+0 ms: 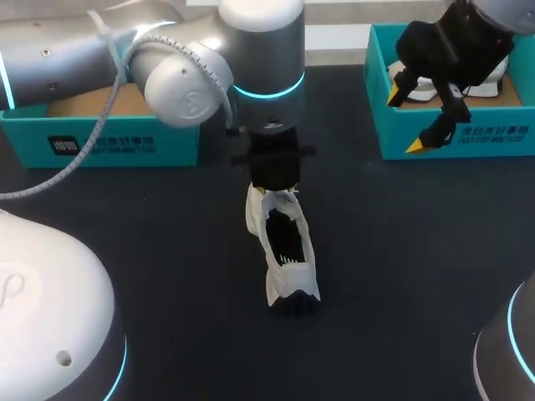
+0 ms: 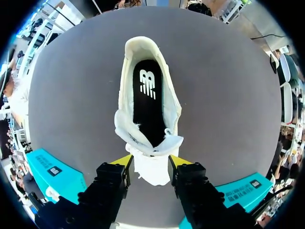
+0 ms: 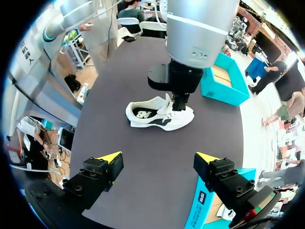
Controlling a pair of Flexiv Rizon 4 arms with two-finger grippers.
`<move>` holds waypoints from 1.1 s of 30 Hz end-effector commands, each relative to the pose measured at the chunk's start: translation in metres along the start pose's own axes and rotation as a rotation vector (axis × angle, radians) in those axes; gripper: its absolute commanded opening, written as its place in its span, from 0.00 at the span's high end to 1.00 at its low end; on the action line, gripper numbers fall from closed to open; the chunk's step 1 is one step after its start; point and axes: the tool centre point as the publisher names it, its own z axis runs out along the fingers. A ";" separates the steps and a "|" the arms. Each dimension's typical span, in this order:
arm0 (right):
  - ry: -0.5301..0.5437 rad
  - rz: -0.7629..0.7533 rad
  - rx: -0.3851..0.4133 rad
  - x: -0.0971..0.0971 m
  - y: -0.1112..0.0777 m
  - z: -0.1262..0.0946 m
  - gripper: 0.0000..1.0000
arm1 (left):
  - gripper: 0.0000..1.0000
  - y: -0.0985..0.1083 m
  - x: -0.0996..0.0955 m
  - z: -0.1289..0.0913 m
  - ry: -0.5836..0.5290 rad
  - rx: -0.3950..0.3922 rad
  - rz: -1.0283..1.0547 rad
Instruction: Take the shoe out of the shoebox, open the shoe tongue, remove and reinsert the insole, then place the shoe into the shoebox
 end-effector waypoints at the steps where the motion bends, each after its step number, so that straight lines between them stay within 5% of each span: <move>1: 0.004 0.001 0.003 -0.002 0.001 0.001 0.00 | 0.55 -0.004 0.000 0.006 -0.012 0.010 0.003; 21: 0.004 0.001 0.003 -0.002 0.001 0.001 0.00 | 0.58 -0.054 0.001 0.002 -0.051 0.060 0.039; 33: 0.004 0.001 0.003 -0.002 0.001 0.001 0.00 | 0.62 -0.031 -0.010 -0.007 -0.069 0.026 0.025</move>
